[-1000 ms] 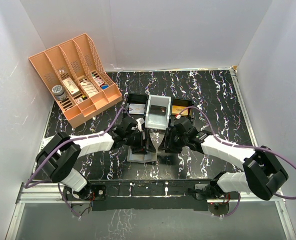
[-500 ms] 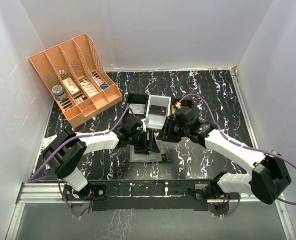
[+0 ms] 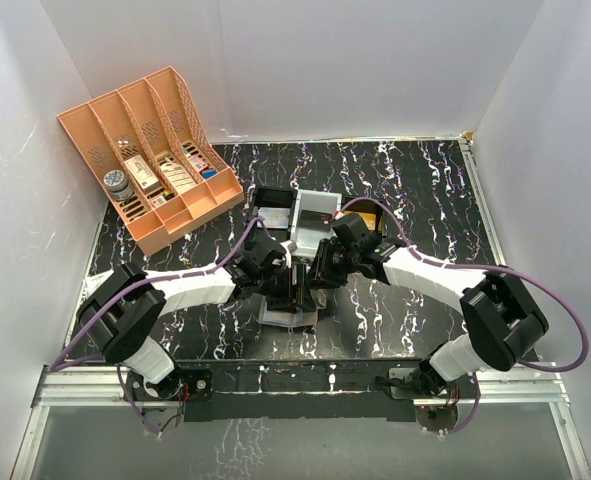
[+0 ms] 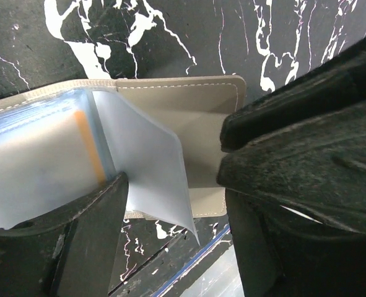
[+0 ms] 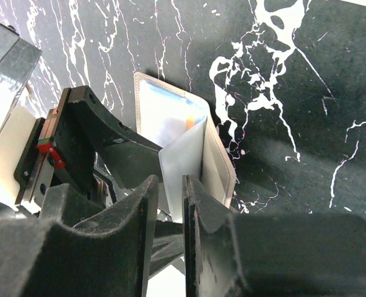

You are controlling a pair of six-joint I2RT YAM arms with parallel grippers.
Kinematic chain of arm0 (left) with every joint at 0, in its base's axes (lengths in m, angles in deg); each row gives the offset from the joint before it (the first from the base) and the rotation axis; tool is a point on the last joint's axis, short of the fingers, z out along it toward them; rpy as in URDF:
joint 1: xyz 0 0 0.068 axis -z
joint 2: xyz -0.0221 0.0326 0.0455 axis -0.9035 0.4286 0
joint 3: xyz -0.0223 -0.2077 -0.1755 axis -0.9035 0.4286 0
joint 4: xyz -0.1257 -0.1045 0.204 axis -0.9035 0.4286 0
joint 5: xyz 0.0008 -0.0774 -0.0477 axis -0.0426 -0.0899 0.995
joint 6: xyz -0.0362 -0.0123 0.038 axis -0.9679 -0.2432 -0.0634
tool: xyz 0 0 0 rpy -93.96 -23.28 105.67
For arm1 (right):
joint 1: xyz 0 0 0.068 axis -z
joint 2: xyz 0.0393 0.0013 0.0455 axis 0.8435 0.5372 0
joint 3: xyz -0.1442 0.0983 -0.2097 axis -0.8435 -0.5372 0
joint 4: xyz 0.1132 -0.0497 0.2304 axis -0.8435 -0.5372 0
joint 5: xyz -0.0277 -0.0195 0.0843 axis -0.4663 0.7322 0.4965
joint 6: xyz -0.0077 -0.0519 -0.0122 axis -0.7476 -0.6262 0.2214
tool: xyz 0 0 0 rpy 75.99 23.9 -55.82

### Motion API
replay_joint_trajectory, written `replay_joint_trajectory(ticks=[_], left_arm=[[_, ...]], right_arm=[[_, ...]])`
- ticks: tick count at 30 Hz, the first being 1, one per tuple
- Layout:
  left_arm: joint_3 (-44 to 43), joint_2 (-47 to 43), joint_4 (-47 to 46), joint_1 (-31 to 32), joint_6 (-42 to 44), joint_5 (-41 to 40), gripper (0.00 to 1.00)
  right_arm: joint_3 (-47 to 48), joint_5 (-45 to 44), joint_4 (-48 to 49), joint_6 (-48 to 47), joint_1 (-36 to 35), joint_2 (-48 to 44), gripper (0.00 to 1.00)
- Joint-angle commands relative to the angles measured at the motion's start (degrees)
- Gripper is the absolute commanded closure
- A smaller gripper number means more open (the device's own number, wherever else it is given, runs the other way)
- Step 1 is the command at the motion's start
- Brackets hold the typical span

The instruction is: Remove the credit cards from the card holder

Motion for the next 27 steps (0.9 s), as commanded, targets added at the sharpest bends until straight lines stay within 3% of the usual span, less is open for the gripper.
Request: replay_joint_trajectory(ticks=[1,12,17,21,27], left_arm=[[0.39,-3.24,-0.76,0.67,0.66,-0.65,0.39],[-0.19,-7.73,-2.63,1.20,2.47,0.29,0.46],[3.32,-6.82,-10.16,1.27,-0.46,4.70,0.54],[5.80,-4.76,-14.02,1.36,-2.83,5.07,0.66],[7.80,-5.42,-14.15,1.36,-3.24,2.54,0.68]], right_arm=[[2.13,2.81,4.35,0.15,-0.05,0.71,0.80],[-3.60,0.72,2.86,-0.84,0.02,3.37,0.81],[-5.35,0.20,3.87,-0.20,-0.02,3.09,0.81],[-4.91,-0.66,3.35,-0.12,-0.01,2.47,0.80],[-3.95,-3.41,0.99,-0.08,0.02,0.77,0.79]])
